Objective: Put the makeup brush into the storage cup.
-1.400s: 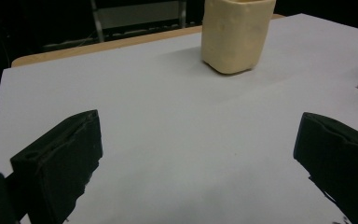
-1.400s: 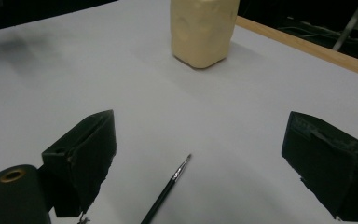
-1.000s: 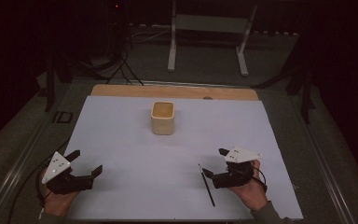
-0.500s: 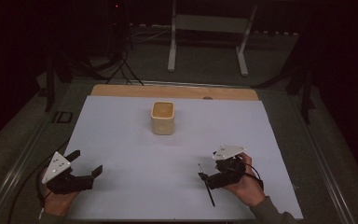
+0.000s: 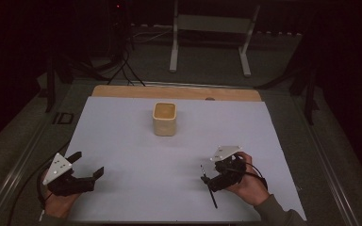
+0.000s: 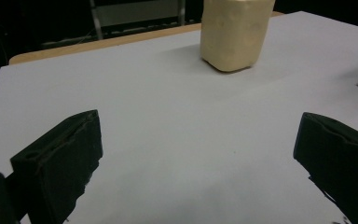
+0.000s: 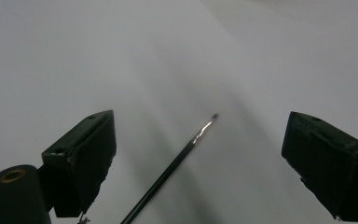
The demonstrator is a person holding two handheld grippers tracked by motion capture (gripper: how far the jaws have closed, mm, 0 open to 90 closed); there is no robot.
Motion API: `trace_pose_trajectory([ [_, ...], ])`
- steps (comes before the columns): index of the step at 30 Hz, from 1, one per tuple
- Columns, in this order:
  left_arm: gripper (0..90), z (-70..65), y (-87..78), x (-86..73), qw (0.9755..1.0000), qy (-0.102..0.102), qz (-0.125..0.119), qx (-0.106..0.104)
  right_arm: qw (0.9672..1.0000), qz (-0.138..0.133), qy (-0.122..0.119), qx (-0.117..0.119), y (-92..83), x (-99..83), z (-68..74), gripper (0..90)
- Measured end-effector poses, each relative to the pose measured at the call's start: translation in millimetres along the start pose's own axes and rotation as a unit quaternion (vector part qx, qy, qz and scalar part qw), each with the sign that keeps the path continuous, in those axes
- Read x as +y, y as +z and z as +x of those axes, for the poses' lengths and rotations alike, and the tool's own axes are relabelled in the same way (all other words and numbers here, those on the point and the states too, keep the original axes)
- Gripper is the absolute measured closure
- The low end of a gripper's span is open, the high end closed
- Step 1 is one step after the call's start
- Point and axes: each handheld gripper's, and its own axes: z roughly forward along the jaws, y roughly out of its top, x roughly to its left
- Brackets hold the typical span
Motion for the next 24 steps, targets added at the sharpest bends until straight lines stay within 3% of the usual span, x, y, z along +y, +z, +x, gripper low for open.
trace_pose_trajectory([
  [13, 2.3, 0.1, 0.7, -0.2, 1.0, -0.002, 0.003, -0.001, 0.9974, 0.06, -0.039, 0.008, 4.8, 10.2, 2.6, 9.8],
  [24, 2.3, 0.2, 0.7, -0.2, 1.0, -0.002, 0.003, -0.001, 0.9915, 0.113, -0.062, 0.013, 12.5, 18.6, 5.5, 9.8],
])
